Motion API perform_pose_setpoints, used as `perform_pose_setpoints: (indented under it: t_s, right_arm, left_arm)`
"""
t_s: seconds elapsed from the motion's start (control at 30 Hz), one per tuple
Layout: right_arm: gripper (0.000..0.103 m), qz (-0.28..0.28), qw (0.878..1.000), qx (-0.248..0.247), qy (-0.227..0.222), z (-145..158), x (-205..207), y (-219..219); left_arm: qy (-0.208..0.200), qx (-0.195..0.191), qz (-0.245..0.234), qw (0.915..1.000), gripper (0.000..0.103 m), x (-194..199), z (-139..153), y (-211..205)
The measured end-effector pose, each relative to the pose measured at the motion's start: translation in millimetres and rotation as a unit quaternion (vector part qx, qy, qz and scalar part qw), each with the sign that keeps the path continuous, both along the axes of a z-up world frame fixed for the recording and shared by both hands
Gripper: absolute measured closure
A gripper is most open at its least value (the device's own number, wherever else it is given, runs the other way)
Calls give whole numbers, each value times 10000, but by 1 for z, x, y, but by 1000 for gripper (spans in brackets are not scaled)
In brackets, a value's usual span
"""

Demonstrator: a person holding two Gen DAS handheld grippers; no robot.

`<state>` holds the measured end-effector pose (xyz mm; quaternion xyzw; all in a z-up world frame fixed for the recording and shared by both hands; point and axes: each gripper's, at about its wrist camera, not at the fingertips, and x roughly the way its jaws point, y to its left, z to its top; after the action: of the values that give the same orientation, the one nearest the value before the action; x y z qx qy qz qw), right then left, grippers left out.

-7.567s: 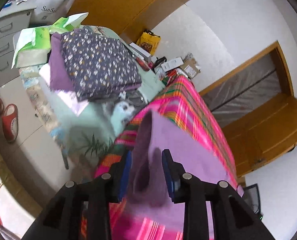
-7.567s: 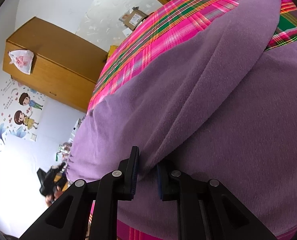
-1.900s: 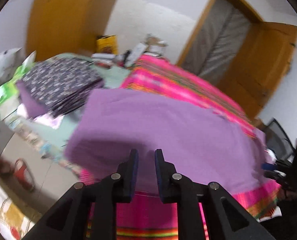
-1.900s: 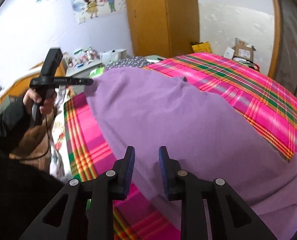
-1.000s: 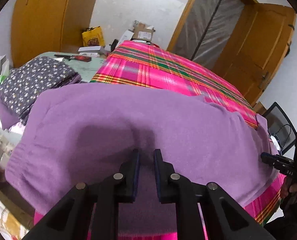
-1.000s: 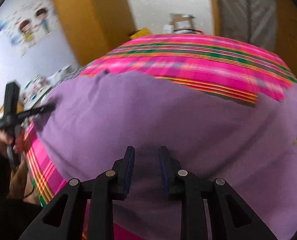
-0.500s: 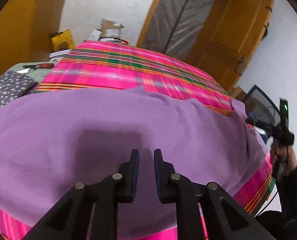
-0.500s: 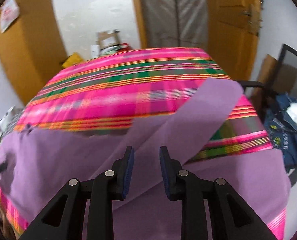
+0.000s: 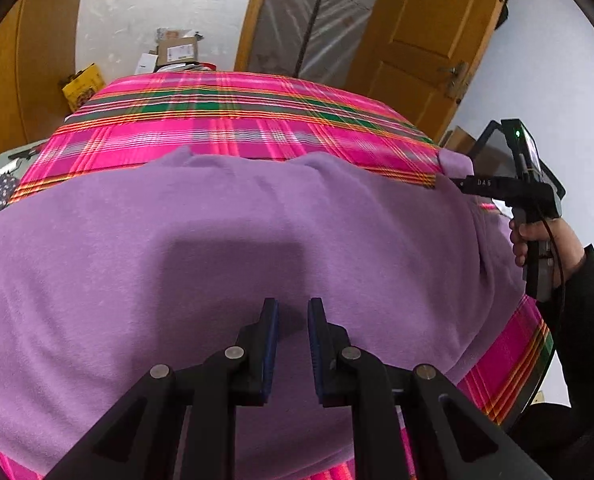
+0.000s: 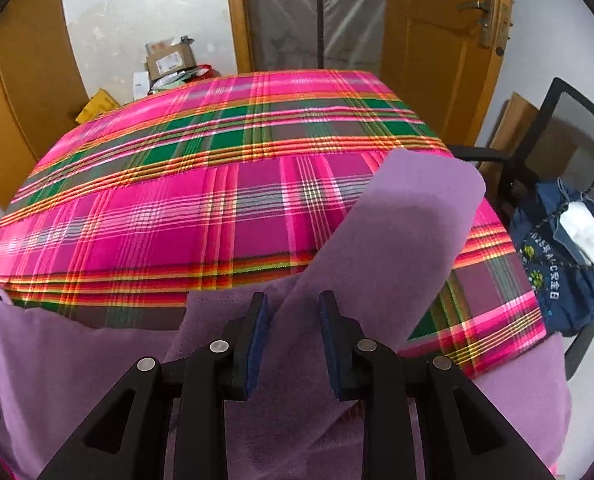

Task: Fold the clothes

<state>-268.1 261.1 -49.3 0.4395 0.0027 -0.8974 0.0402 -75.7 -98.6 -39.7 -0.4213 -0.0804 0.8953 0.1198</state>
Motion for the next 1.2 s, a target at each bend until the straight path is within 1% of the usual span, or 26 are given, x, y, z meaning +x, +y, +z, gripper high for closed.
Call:
perform_pose_setpoints:
  t_s: [0.03, 0.07, 0.13, 0.2, 0.37, 0.5, 0.63, 0.7, 0.8, 0.9, 1.03, 1.1, 1.13, 1.17, 1.2]
  right_arm:
    - [89, -17, 10000, 4, 7, -1, 0, 2]
    - [95, -25, 10000, -23, 4, -2, -1, 4]
    - [98, -12, 9999, -136, 9, -1, 0, 9]
    - [99, 2, 9997, -237, 57, 2, 3, 14]
    - [100, -35, 9978, -553, 353, 17, 19, 33]
    - [100, -234, 9934, -911, 650, 37, 47, 59]
    - [100, -497, 9892, -1113, 813, 49, 83, 85]
    - [100, -640, 9878, -1152, 828, 48, 99, 97]
    - [100, -816, 9876, -1163, 667, 36, 119, 111]
    - [100, -976, 9874, -1128, 531, 24, 129, 121]
    - [96, -1008, 9871, -1127, 534, 23, 136, 131]
    - [87, -995, 9872, -1115, 553, 23, 138, 135]
    - [75, -877, 9885, -1060, 630, 27, 137, 130]
    - [67, -758, 9899, -969, 703, 30, 136, 125]
    - [66, -635, 9914, -855, 754, 32, 134, 119]
  left_arm:
    - [-1, -19, -15, 10000, 88, -1, 0, 1]
    - [0, -20, -28, 10000, 88, -2, 1, 3]
    - [-8, -11, -27, 10000, 88, -3, 1, 3]
    - [-10, -12, -20, 10000, 88, -2, 1, 3]
    - [39, -18, -47, 10000, 88, 1, 6, 7]
    - [100, -13, -141, 9999, 88, 5, 13, 14]
    - [195, -14, -335, 9992, 88, 9, 21, 27]
    - [252, 3, -467, 9986, 87, 11, 26, 35]
    - [301, 28, -690, 9972, 87, 12, 32, 48]
    - [330, 12, -941, 9950, 87, 10, 37, 65]
    - [355, 18, -1309, 9908, 87, 6, 42, 89]
    - [363, 28, -1502, 9880, 87, 1, 43, 103]
    - [361, 42, -1608, 9863, 86, -1, 44, 110]
    - [347, 61, -1756, 9838, 85, -4, 43, 120]
    - [346, 68, -1830, 9825, 85, -5, 43, 126]
